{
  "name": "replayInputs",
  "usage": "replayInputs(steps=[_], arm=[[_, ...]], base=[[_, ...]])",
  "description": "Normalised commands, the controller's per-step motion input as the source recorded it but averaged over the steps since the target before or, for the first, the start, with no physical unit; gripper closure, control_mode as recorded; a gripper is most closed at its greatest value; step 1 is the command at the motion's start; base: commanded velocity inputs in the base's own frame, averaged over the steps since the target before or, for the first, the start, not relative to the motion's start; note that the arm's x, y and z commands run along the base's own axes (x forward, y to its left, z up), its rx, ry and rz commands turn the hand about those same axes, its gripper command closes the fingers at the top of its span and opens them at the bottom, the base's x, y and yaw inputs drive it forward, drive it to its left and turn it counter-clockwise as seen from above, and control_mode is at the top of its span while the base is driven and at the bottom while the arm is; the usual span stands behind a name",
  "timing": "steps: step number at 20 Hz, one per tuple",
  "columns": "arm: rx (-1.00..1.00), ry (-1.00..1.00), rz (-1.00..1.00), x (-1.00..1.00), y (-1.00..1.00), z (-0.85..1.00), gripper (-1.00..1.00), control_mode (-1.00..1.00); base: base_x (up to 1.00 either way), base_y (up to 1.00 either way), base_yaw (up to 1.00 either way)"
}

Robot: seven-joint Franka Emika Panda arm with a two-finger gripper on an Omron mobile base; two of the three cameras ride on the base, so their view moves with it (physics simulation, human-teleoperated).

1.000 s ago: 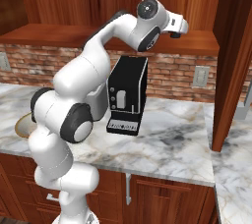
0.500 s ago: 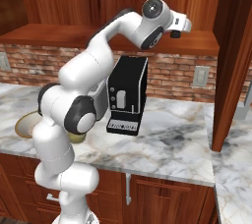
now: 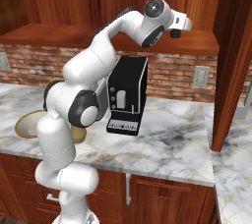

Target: Retrieve the bottle and the shaker from the cabinet and place them next to the mixing bowl on the counter. Then add garlic from the fridge to the mixing bowl.

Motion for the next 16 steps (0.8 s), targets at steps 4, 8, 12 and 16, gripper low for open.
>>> replayInputs(steps=[4,8,12,16], arm=[[0.0,0.0,0.0,0.23,-0.01,-0.05,-1.0,-1.0],[0.0,0.0,0.0,0.23,-0.04,-0.04,-1.0,-1.0],[0.0,0.0,0.0,0.23,-0.06,-0.03,-1.0,-1.0],[0.0,0.0,0.0,0.23,-0.08,0.0,-1.0,-1.0]], base=[[0.0,0.0,0.0],[0.0,0.0,0.0],[0.0,0.0,0.0],[0.0,0.0,0.0]])
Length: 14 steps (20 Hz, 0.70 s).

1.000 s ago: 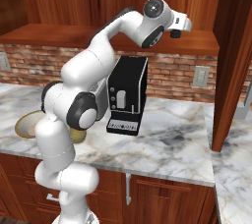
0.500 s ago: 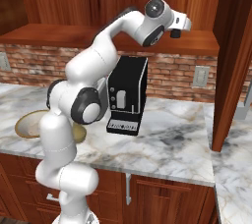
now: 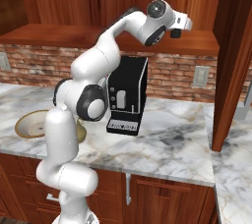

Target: Retrieve the bottle and the shaker from the cabinet and place them next to the mixing bowl on the counter. Then add garlic from the fridge to the mixing bowl.

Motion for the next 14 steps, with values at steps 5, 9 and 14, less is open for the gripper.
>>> replayInputs(steps=[5,9,14], arm=[[0.0,0.0,0.0,0.2,-0.11,0.0,-1.0,-1.0],[0.0,0.0,0.0,0.17,-0.13,0.0,-1.0,-1.0],[0.0,0.0,0.0,0.17,-0.11,0.0,-1.0,-1.0]], base=[[0.0,0.0,0.0],[0.0,0.0,0.0],[0.0,0.0,0.0]])
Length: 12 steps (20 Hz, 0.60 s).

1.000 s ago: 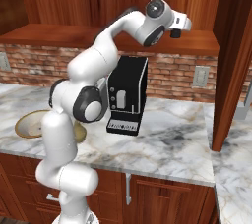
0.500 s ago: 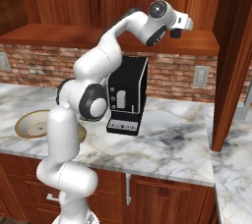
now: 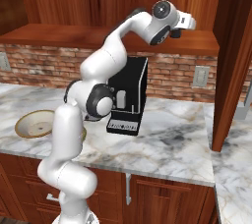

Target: Retrieve the bottle and the shaker from the cabinet and place them next to the mixing bowl on the counter. Then add garlic from the fridge to the mixing bowl.

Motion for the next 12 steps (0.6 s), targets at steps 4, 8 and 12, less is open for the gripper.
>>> replayInputs(steps=[4,8,12], arm=[[0.0,0.0,0.0,0.17,-0.05,-0.03,-1.0,-1.0],[0.0,0.0,0.0,0.15,-0.01,-0.06,1.0,-1.0],[0.0,0.0,0.0,0.14,0.0,-0.05,1.0,-1.0]], base=[[0.0,0.0,0.0],[0.0,0.0,0.0],[0.0,0.0,0.0]])
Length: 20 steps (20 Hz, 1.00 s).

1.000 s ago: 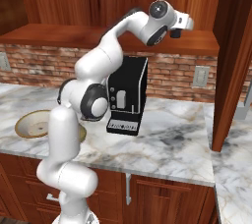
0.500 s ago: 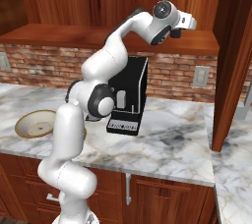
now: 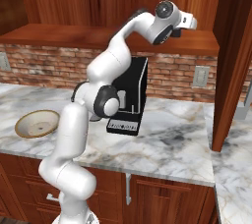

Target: Retrieve the bottle and the shaker from the cabinet and place them next to the mixing bowl on the counter. Then add garlic from the fridge to the mixing bowl.

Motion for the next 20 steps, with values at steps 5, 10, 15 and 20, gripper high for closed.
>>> replayInputs(steps=[5,10,15,20], arm=[[0.0,0.0,0.0,0.01,0.0,0.0,1.0,-1.0],[0.0,-0.02,0.0,-0.19,0.0,-0.13,1.0,-1.0],[-0.01,-0.09,0.0,-0.58,0.14,-0.32,1.0,-1.0],[-0.04,-0.09,0.0,-0.7,0.49,-0.45,1.0,-1.0]], base=[[0.0,0.0,0.0],[0.0,0.0,0.0],[0.0,0.0,0.0],[0.0,0.0,0.0]])
